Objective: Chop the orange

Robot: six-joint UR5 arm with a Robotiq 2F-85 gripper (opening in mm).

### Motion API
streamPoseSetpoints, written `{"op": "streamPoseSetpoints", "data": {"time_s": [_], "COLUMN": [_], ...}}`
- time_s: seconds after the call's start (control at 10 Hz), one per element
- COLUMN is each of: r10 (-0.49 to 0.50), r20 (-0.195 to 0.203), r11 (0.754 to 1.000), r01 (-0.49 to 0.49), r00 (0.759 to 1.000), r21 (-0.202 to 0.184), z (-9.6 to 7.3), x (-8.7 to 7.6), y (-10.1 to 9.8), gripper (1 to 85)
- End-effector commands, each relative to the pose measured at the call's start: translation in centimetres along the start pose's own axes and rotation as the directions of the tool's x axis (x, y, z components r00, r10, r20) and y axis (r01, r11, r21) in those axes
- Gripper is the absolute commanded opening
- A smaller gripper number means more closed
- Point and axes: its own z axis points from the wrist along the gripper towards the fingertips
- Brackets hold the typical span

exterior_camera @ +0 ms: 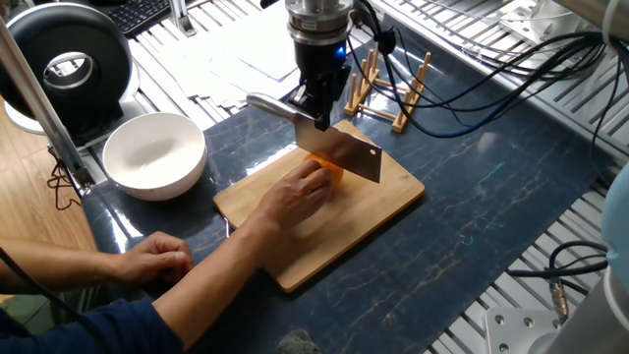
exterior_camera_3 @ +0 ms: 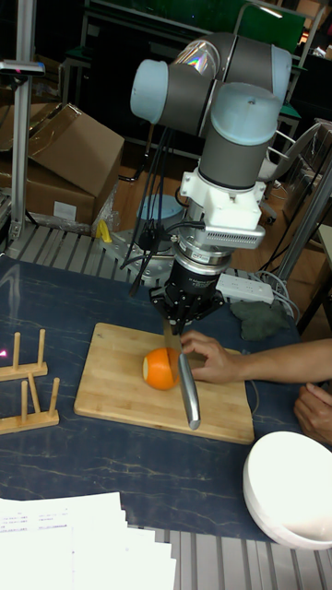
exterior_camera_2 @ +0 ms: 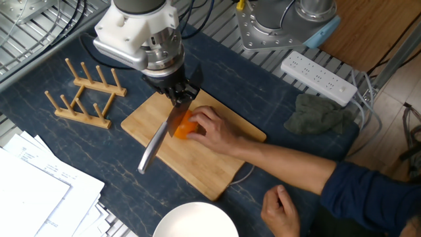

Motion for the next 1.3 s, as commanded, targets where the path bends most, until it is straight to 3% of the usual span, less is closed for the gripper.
{"op": "streamPoseSetpoints", "data": {"time_s": [0.0,0.5,1.2], "r10": [0.023,0.035,0.048], "r20": [0.012,0.018,0.040], "r11": [1.000,0.999,0.999], "r01": [-0.023,-0.035,-0.047], "r00": [1.000,0.999,0.998], "r21": [-0.008,-0.015,-0.025], "z": [0.4,0.5,1.9], "x": [-0.8,-1.1,-1.6], "y": [0.1,0.2,0.4], "gripper": [1.3,1.3,1.3]}}
